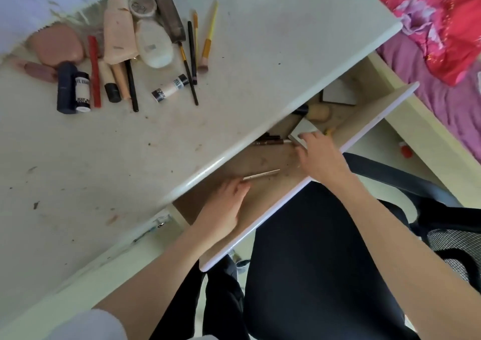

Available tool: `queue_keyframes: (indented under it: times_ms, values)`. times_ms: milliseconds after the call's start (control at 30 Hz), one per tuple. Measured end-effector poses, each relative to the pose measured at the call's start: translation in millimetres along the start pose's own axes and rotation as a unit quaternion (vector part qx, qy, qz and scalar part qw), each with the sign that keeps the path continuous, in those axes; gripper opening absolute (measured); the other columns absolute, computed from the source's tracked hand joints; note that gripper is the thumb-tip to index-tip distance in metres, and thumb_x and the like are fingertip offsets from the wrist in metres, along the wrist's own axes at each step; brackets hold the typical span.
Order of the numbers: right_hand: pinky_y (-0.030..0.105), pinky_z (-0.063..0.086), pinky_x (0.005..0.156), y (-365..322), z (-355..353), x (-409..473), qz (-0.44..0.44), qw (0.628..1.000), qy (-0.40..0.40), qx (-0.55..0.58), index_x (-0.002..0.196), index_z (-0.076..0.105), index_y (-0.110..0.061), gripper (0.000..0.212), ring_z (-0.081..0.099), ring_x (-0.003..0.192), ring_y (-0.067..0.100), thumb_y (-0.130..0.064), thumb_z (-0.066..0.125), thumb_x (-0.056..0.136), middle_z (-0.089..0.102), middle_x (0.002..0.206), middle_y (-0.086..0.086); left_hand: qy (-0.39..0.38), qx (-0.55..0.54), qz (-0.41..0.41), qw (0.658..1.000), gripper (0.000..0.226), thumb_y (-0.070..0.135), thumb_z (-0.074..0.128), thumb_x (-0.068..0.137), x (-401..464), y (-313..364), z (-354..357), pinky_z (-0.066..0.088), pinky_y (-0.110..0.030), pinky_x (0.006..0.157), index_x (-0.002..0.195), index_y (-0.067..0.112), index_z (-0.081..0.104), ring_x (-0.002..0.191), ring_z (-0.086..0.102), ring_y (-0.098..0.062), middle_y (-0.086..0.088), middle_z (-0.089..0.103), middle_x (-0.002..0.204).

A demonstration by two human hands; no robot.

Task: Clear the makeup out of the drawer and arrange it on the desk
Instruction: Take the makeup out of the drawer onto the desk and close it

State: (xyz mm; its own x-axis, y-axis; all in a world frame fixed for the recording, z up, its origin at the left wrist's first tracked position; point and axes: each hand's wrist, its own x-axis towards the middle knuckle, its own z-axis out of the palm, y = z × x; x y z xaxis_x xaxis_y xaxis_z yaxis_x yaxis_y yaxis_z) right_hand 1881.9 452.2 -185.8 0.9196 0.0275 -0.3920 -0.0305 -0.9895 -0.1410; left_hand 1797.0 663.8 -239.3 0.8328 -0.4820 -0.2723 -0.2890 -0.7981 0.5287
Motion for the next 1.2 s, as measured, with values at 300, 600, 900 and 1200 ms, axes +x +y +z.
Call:
queue_keyframes:
  times_ms: [300, 600, 900, 1200]
  values:
    - [0.047, 0.037, 0.103, 21, 40, 77, 0.158, 0.979, -0.124, -0.033, 0.146, 0.01, 0.002, 0.08, 0.028, 0.134, 0.042, -0.037, 0.054, 0.092, 0.022, 0.149, 0.019, -0.046, 0.115, -0.116, 0.985, 0.037, 0.018, 0.033, 0.098, 49, -2, 22, 0.03, -0.037, 0.093, 0.135, 0.018, 0.032, 0.114, 0.036, -0.03, -0.009, 0.038, 0.127]
    - [0.048, 0.023, 0.112, 18, 52, 95, 0.194, 0.976, -0.099, -0.028, 0.143, 0.001, 0.005, 0.076, 0.024, 0.134, 0.041, -0.008, 0.051, 0.088, 0.02, 0.145, 0.029, -0.089, 0.144, -0.115, 0.979, 0.028, 0.021, 0.025, 0.102, 54, -4, 28, 0.031, -0.034, 0.095, 0.124, 0.012, 0.039, 0.118, 0.039, -0.027, -0.008, 0.041, 0.128]
    - [0.043, 0.033, 0.103, 14, 52, 99, 0.294, 0.947, -0.012, 0.131, 0.137, 0.023, -0.013, 0.054, 0.032, 0.126, 0.042, -0.004, 0.045, 0.089, 0.029, 0.139, 0.027, -0.136, 0.082, -0.132, 0.978, 0.032, 0.023, 0.022, 0.103, 45, -7, 15, 0.029, -0.032, 0.095, 0.122, 0.007, 0.041, 0.118, 0.039, -0.028, -0.014, 0.046, 0.124]
    - [0.043, 0.038, 0.099, -6, 61, 87, 0.235, 0.945, 0.067, 0.217, 0.136, 0.031, -0.011, 0.059, 0.033, 0.122, 0.039, 0.005, 0.046, 0.082, 0.029, 0.135, 0.021, -0.088, 0.015, -0.12, 0.989, 0.024, 0.016, 0.034, 0.099, 25, -7, 6, 0.04, -0.033, 0.082, 0.121, 0.011, 0.04, 0.111, 0.048, -0.025, -0.008, 0.049, 0.118]
